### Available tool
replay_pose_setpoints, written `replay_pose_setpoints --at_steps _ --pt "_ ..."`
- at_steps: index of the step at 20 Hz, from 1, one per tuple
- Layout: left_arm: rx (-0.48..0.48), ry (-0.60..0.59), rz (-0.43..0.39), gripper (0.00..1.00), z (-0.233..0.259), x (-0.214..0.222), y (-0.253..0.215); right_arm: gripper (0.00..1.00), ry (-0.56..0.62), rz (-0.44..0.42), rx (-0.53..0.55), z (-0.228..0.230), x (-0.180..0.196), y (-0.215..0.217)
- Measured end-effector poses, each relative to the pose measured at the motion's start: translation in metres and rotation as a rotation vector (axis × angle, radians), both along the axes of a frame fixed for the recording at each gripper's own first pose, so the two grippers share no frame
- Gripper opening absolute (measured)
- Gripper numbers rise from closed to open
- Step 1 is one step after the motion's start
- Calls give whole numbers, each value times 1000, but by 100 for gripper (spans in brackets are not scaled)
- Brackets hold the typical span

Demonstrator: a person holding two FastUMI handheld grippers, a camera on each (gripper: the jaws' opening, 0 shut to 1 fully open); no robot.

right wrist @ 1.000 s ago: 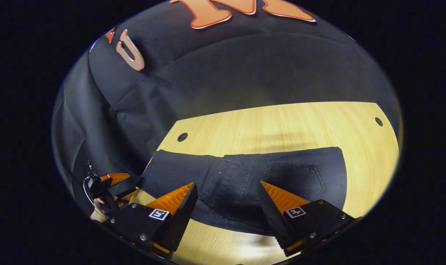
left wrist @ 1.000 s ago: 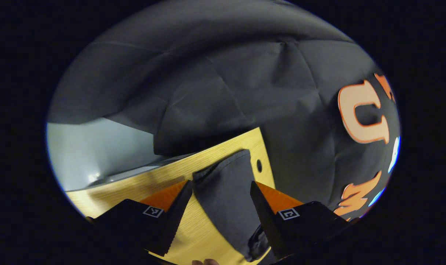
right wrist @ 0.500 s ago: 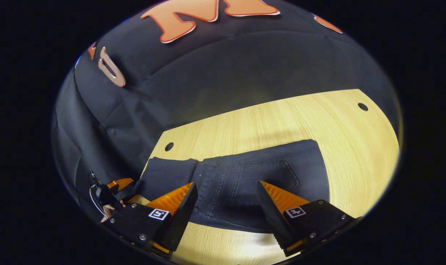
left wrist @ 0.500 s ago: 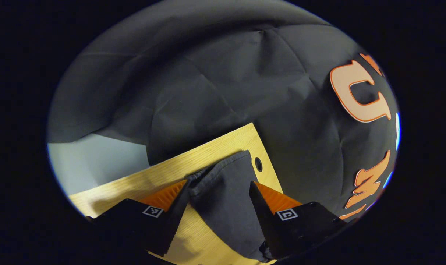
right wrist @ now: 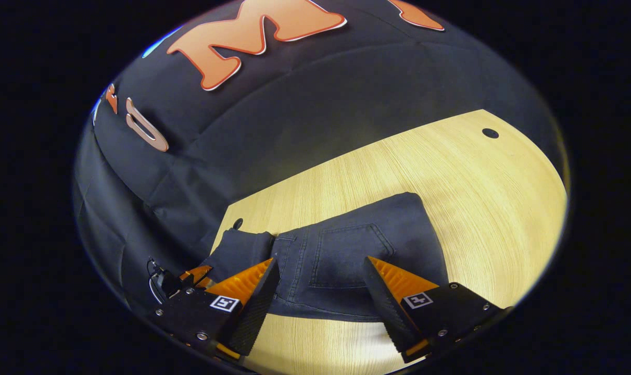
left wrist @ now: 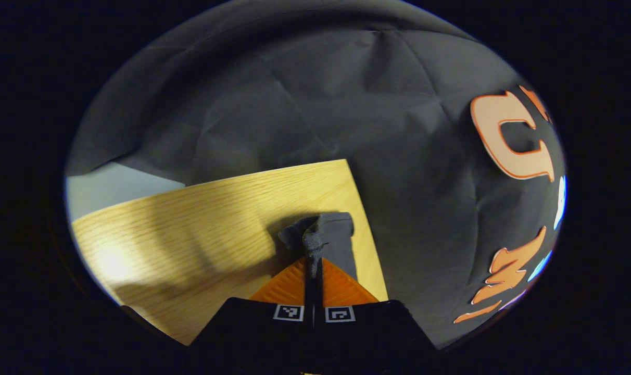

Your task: Grasp the waist and the cuffs of the jeans and fold them to make the two legs overlap; first hold the waist and fold one-third of the jeans toward the cuffs, then hold the cuffs and fold the remaining one-third in the same direction to finish folding.

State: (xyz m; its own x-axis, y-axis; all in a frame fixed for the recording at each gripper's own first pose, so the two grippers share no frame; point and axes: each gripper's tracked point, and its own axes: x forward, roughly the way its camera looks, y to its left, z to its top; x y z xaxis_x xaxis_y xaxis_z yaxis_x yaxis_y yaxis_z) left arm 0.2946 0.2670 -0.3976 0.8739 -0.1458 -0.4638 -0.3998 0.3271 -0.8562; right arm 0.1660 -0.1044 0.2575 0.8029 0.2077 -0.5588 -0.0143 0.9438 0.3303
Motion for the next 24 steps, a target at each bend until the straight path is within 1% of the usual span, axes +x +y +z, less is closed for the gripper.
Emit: replay_pose_setpoints --at_steps 2,7,10,13,17,19,24 --pt "71 -37 -25 0 27 3 -4 99 -9 1 6 4 -3 -4" --pt "137 -158 -87 1 107 4 -40 99 -27 14 15 14 -10 -6" --pt "163 -215 -122 1 161 12 -68 99 -51 11 1 26 -13 -17" --pt "209 -266 -171 1 204 5 -93 99 -81 1 -15 43 -17 -32" --pt "309 -326 -264 1 260 3 -154 99 -121 -16 -15 65 -25 -60" --pt "369 -340 -317 1 279 -2 -196 98 -137 -29 -24 74 -29 -79" --pt "502 -347 -439 1 305 -14 -281 98 -174 -58 -68 94 -43 -128"
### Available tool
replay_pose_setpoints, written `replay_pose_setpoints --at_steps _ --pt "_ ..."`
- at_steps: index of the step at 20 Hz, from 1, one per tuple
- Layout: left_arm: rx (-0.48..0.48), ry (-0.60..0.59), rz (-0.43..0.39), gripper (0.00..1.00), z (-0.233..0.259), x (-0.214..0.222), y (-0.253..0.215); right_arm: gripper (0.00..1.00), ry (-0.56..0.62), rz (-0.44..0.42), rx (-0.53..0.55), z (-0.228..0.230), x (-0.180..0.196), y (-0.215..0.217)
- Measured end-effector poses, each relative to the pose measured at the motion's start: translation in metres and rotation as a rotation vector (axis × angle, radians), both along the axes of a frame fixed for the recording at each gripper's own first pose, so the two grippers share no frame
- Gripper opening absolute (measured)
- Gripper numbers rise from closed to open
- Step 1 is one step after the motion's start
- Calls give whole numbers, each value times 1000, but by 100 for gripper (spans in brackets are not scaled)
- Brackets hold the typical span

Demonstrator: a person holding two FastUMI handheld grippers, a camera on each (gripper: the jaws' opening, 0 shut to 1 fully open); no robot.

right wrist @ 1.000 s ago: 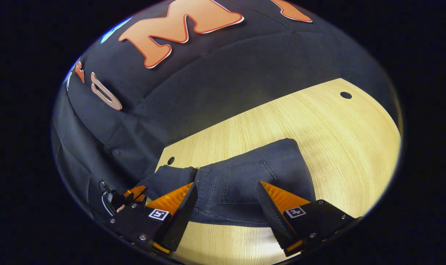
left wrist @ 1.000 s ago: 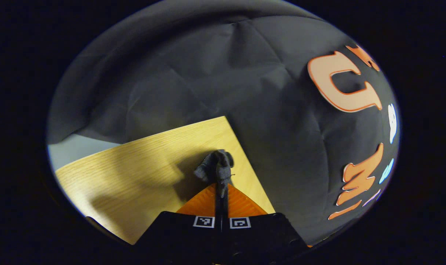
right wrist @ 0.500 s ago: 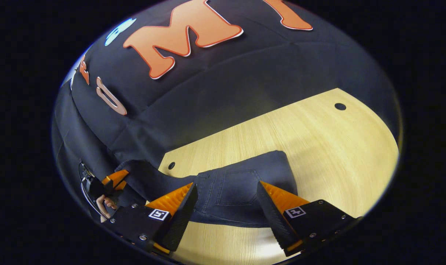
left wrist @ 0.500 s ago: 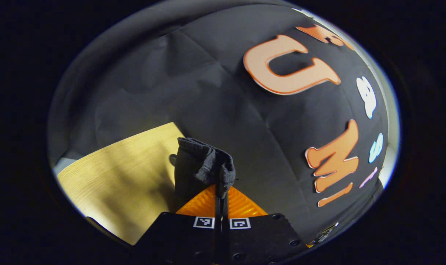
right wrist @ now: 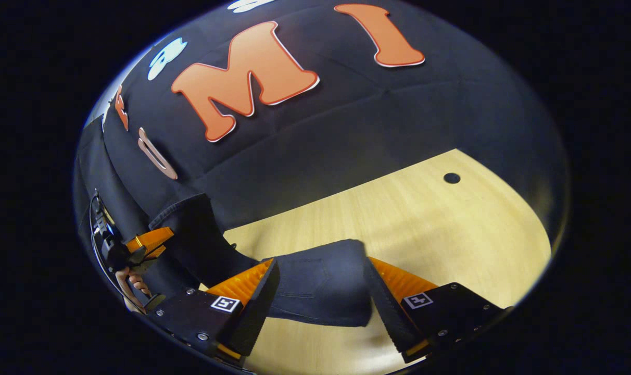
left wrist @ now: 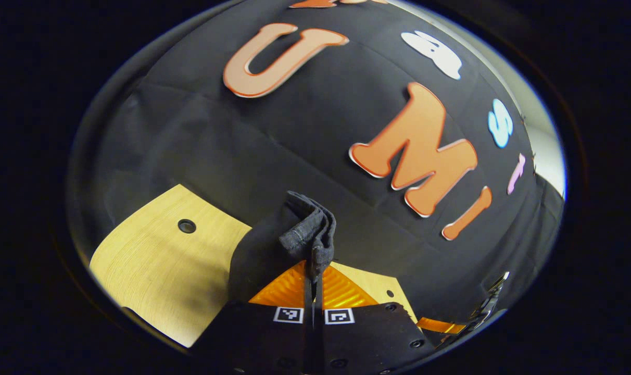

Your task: Grasp the waist and the cuffs of the jeans and fold them to make the two legs overlap; first hold the waist and fold one-third of the jeans toward the cuffs, then hold the cuffs and fold the remaining one-third in the same direction to finish folding.

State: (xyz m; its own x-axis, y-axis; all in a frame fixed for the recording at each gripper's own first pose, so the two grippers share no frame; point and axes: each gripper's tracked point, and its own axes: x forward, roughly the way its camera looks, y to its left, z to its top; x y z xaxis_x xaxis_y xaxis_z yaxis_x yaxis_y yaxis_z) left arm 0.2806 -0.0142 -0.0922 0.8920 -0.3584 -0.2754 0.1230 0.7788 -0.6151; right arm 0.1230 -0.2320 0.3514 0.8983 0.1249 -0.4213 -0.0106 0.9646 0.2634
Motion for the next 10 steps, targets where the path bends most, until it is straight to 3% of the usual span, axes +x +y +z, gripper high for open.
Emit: replay_pose_setpoints --at_steps 5,10 --pt "65 17 -97 1 -6 -11 -81 98 -15 -31 25 2 -19 -44" --pt "140 83 -203 1 -49 8 -172 98 4 -67 65 -13 -35 -79"
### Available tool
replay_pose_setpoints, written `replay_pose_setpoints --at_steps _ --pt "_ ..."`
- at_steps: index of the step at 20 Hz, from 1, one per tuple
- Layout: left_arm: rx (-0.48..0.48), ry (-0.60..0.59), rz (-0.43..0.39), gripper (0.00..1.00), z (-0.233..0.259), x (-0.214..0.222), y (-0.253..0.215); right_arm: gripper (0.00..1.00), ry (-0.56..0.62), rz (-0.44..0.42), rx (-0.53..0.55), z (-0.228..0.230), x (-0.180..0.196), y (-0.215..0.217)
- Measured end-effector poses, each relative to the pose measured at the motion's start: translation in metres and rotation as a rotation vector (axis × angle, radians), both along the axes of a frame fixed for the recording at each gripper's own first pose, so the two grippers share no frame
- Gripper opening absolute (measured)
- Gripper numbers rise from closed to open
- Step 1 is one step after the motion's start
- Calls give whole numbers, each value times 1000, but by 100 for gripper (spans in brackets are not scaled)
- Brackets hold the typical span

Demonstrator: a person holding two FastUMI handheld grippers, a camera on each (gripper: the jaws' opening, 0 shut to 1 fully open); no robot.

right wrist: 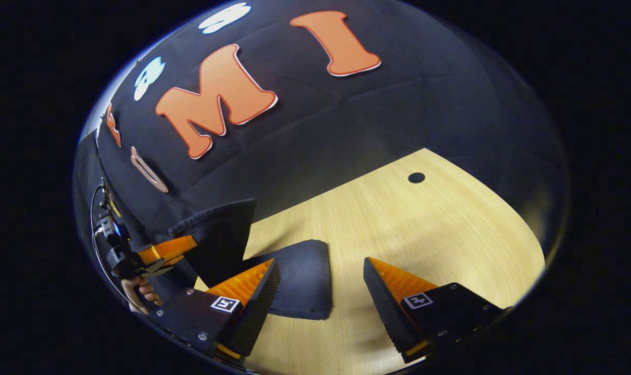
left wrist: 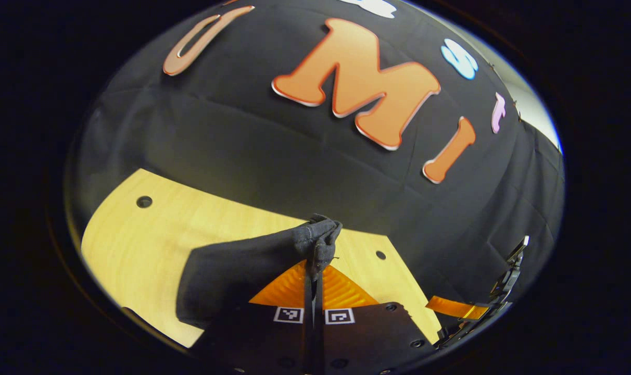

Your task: Grasp the waist and the cuffs of the jeans and fold them to make the two legs overlap; first hold the waist and fold one-third of the jeans toward the cuffs, then hold the cuffs and fold the remaining one-third in the same direction to finish folding.

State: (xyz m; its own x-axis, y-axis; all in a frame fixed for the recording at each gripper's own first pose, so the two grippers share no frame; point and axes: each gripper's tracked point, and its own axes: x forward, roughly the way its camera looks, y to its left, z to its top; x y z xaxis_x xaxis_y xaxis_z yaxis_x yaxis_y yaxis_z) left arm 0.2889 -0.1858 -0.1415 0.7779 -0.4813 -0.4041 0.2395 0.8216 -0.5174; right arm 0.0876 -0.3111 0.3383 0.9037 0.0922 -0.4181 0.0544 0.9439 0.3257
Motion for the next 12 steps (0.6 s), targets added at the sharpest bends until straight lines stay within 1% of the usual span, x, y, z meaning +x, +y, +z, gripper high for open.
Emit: replay_pose_setpoints --at_steps 2,5,7,8,10,11,12 --pt "43 31 -35 1 -21 13 -22 98 12 -3 12 -7 -5 -8" --pt "137 77 -85 1 -45 30 -49 98 31 -4 -3 -19 -11 -18" --pt "191 94 -68 1 -56 33 -64 98 37 -1 -13 -22 -15 -24" --pt "208 101 -58 1 -64 24 -76 99 38 0 -13 -23 -16 -26" --pt "226 117 -49 1 -75 15 -80 98 40 0 -7 -25 -16 -29" --pt "217 133 -58 1 -77 13 -84 98 43 0 -7 -27 -17 -31" --pt "196 149 -79 2 -81 7 -89 98 47 0 -9 -28 -17 -31"
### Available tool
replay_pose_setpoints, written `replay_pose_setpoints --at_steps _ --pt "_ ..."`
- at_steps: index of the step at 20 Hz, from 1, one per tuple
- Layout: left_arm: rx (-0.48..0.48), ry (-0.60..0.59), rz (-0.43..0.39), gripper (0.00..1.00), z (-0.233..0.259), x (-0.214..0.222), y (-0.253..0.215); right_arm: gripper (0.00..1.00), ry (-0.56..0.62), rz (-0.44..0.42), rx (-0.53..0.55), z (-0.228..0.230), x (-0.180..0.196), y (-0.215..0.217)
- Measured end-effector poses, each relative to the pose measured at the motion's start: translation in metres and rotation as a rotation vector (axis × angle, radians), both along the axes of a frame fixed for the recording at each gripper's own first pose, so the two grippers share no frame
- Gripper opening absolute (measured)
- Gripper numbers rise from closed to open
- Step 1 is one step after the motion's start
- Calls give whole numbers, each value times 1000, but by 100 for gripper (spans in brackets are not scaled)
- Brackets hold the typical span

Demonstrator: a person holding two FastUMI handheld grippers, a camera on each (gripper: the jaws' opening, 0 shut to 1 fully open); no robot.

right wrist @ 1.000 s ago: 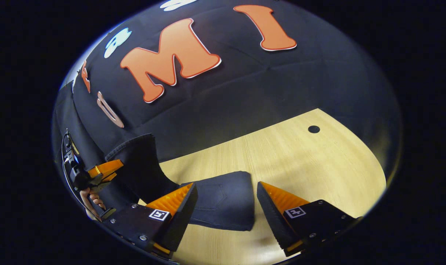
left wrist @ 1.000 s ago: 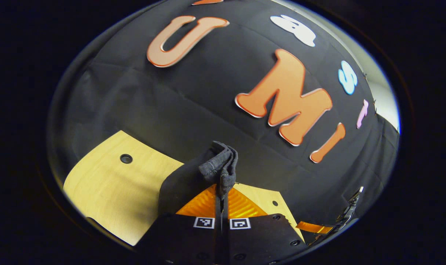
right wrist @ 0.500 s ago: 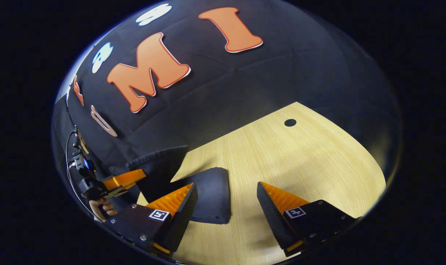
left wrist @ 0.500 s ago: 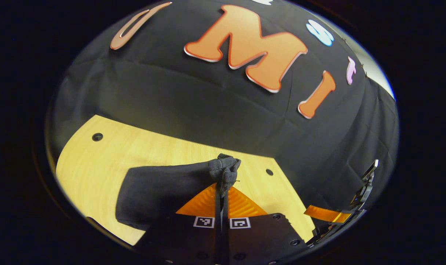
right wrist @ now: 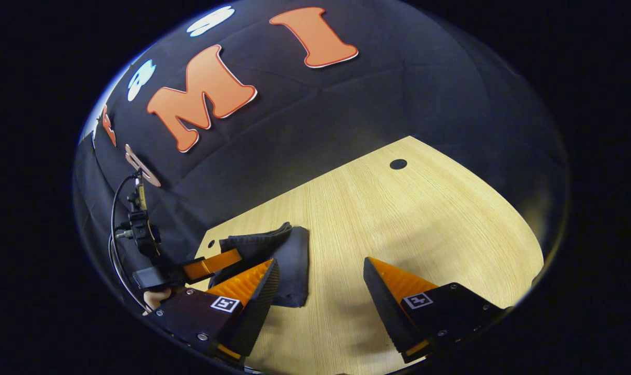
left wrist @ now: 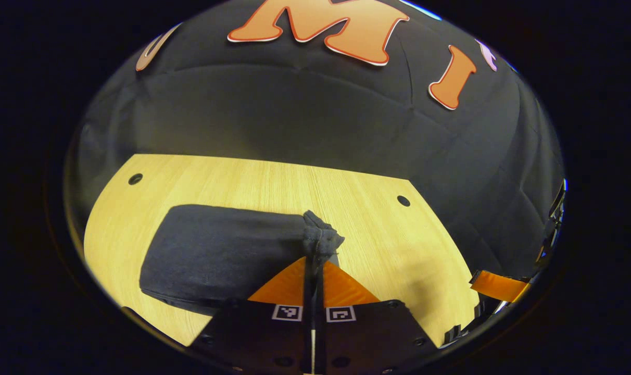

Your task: Grasp the waist and the cuffs of the jeans and fold them to make the two legs overlap; first hold the waist and fold one-third of the jeans toward the cuffs, then hold the cuffs and fold the remaining one-third in the same direction to finish folding.

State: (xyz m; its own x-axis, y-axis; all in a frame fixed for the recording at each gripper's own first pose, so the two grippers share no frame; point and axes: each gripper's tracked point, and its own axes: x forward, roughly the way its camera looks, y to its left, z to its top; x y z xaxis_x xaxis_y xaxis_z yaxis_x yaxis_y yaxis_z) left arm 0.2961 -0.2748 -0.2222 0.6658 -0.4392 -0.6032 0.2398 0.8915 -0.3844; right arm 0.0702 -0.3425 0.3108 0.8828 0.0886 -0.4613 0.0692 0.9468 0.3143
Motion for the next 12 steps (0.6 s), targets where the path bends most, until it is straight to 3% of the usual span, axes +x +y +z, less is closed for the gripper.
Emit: replay_pose_setpoints --at_steps 1,3,6,9,12 --pt "-25 24 -12 0 -5 -2 -7 98 3 2 -4 -2 0 -1" --pt "-96 56 -36 27 -2 -9 -19 98 14 7 -12 -5 0 0" --pt "-77 35 -57 100 4 -15 -19 98 30 22 -21 -8 0 5" --pt "20 -57 -71 98 19 -14 5 99 34 34 -37 -4 2 16" --pt "59 -144 -54 99 45 -9 33 98 23 49 -65 8 5 31"
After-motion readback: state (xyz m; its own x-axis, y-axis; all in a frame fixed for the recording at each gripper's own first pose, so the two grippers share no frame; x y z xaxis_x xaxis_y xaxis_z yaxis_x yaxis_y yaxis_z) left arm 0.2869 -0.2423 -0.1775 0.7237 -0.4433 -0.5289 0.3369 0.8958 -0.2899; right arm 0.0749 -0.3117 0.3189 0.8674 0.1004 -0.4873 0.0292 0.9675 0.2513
